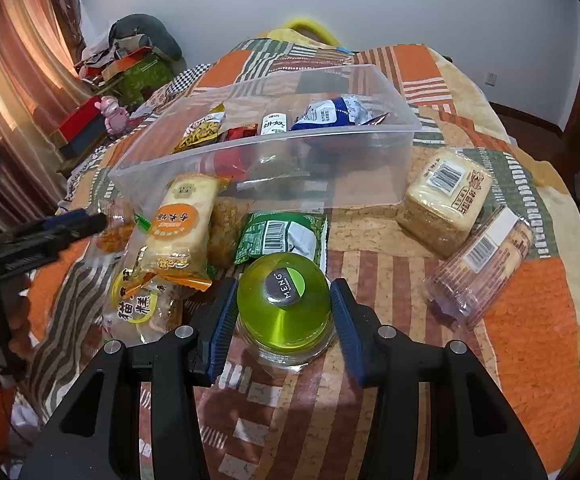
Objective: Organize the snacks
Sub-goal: 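Grasp the orange cookie bag with left tool while right tool grasps the green-lidded jar, then place the cookie bag and green jar into the clear box, opening both tools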
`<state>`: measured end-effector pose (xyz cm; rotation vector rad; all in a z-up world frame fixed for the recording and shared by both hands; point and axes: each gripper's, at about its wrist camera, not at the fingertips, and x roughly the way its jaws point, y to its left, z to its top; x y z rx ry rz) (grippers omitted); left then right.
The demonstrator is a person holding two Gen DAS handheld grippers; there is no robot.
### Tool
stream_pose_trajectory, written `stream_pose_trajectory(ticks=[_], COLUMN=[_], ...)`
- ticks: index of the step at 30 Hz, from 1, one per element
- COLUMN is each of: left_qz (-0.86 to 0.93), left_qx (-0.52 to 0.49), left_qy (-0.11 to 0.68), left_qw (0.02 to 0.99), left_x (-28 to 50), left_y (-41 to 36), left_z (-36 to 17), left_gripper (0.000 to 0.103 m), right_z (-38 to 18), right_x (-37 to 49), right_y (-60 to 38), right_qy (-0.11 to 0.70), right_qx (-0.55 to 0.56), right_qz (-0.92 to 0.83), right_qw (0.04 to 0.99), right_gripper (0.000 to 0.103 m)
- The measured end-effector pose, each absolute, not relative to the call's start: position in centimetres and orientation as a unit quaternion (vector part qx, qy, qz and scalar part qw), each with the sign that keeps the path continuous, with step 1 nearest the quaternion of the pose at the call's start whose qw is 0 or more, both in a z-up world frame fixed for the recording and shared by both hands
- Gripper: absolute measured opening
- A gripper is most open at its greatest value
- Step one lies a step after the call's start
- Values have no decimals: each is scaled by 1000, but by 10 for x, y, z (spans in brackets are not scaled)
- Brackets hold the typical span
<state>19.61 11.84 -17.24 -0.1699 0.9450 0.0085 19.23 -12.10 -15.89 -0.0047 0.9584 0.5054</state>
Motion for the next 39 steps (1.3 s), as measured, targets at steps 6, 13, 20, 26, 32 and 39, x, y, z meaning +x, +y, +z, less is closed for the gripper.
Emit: stream_pose_trajectory(ticks=[6, 13, 20, 26, 32, 39], left_qz=[7, 17, 28, 15, -8, -31], left_qx=[-75, -75, -73, -65, -61, -52], left_qy=[481, 465, 436, 400, 370, 367], left_qw=[873, 882, 896, 914, 927, 928], left_x=[212, 202, 191, 192, 207, 236], left_y=[113, 121, 134, 130, 112, 91], left_z=[-197, -194, -164, -130, -105, -103], left_gripper=[54, 48, 47, 47, 47, 47], right_z=[-158, -152, -132, -110, -96, -102], right_x=[194, 198, 204, 216, 237, 260], right_y=[-122, -122, -120, -114, -100, -75], right_qy=[455, 446, 420, 388, 371, 374], right_qx=[-2, 3, 0, 0, 1, -14], right_qz=[240, 241, 242, 244, 250, 256], right_qw=[858, 862, 875, 889, 895, 891], right_gripper=[44, 44, 43, 43, 43, 43])
